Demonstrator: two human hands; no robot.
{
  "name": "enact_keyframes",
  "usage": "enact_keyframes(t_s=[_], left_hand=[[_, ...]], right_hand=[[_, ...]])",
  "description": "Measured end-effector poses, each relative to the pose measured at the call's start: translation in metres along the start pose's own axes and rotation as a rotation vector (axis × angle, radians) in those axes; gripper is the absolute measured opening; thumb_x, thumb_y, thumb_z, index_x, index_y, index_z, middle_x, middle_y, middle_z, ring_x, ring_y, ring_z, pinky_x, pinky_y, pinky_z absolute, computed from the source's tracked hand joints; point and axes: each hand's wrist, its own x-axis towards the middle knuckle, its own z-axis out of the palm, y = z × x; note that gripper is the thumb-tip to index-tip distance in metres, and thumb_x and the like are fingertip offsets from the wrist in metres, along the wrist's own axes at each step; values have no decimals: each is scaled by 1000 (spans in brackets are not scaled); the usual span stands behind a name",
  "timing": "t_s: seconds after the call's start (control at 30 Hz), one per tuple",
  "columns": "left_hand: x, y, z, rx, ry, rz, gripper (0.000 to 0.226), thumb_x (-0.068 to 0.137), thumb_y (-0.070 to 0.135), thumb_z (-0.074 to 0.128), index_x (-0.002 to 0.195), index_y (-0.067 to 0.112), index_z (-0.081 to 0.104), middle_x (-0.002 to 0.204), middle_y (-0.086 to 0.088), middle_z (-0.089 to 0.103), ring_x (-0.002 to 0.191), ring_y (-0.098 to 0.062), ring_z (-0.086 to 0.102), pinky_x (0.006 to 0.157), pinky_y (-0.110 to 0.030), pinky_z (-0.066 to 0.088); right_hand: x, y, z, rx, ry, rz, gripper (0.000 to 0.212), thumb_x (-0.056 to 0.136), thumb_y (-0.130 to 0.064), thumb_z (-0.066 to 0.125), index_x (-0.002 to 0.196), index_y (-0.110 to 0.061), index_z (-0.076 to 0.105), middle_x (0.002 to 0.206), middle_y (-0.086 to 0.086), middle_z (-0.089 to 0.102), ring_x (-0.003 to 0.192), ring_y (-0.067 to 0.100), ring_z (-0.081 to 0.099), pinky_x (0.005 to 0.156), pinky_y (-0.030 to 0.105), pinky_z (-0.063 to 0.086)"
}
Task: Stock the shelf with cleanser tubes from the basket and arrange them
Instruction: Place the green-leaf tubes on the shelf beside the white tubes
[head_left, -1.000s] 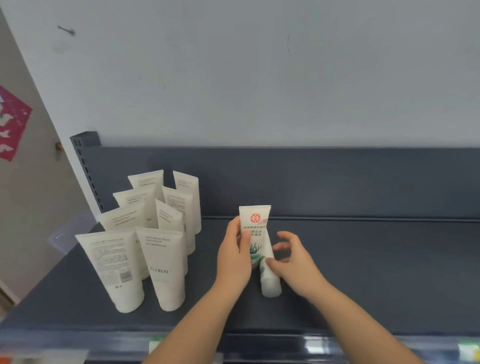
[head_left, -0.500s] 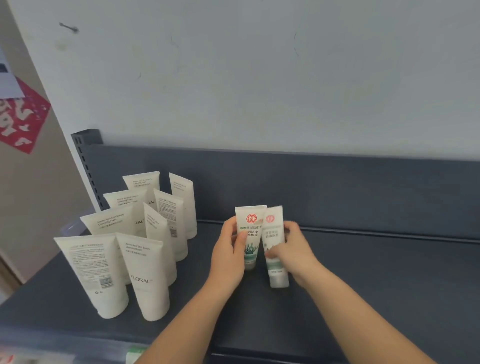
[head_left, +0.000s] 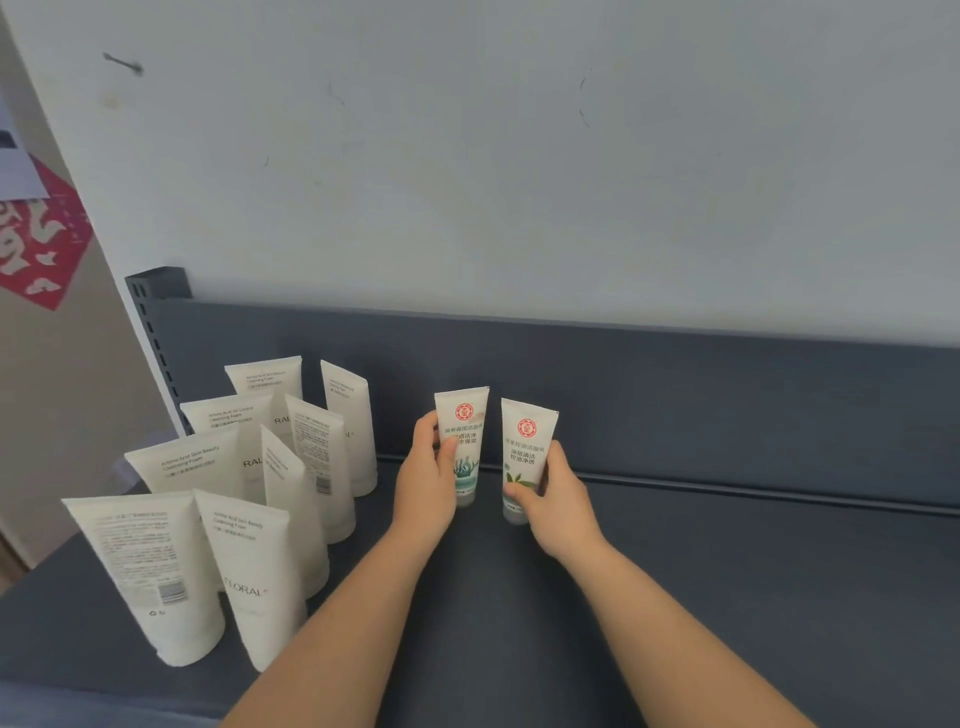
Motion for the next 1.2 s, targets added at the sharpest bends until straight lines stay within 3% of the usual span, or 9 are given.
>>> enact_keyframes(t_s=[0.13, 0.33, 0.4, 0.53, 0.67, 0.8, 0.93, 1.2], left_hand=[[1, -1, 3, -11, 14, -20, 35, 103, 24, 43, 137, 28, 38, 128, 9, 56, 109, -8, 56, 85, -27, 49], [-8, 7, 0, 24, 0, -117, 51, 102, 26, 44, 148, 27, 23, 139, 2, 52, 121, -19, 55, 95, -37, 50], [-17, 10, -3, 75, -20, -188, 65, 100, 28, 48, 153, 24, 10, 147, -3, 44, 128, -22, 50, 101, -41, 46], [-47, 16, -9, 178, -100, -276, 83, 96, 25, 56, 155, 20, -2, 159, -9, 19, 142, -25, 30, 107, -35, 34], [-85, 23, -14, 319, -166, -224, 80, 95, 28, 57, 154, 17, 6, 159, -9, 17, 144, -24, 24, 114, -35, 26], [-128, 28, -25, 530, -242, -136, 70, 96, 35, 54, 153, 19, 17, 158, -3, 23, 142, -20, 28, 115, -40, 30], [-171, 35, -50, 612, -157, -73, 59, 97, 36, 50, 149, 24, 27, 153, 3, 32, 126, -18, 47, 105, -38, 40], [-252, 14, -149, 832, 6, -48, 57, 94, 34, 49, 148, 31, 31, 149, 9, 41, 126, -14, 50, 99, -35, 43]], right_hand=[[5, -2, 1, -41, -20, 21, 36, 90, -12, 64, 118, -22, 43, 117, -7, 60, 102, 11, 58, 73, 18, 43], [-3, 14, -1, -72, -108, 147, 54, 88, -14, 68, 133, -18, 38, 132, -2, 57, 121, 16, 55, 100, 30, 45], [-11, 16, -6, -87, -103, 185, 67, 87, -15, 69, 143, -12, 32, 143, 4, 48, 130, 20, 49, 106, 31, 41], [-36, 14, -21, -222, -166, 203, 70, 89, -17, 61, 149, -10, 26, 151, 9, 36, 135, 23, 42, 98, 26, 38], [-69, 7, -27, -349, -318, 102, 65, 90, -23, 57, 147, -13, 29, 149, 6, 34, 127, 18, 46, 89, 20, 35], [-97, -6, -24, -457, -419, -47, 65, 93, -29, 55, 150, -16, 25, 152, 2, 29, 125, 16, 46, 91, 19, 35], [-123, -25, -11, -598, -523, -203, 64, 95, -32, 53, 150, -16, 24, 154, 2, 26, 132, 20, 41, 102, 28, 39], [-192, -70, 57, -629, -571, -448, 60, 95, -32, 50, 149, -17, 28, 152, 2, 33, 133, 21, 41, 105, 34, 40]])
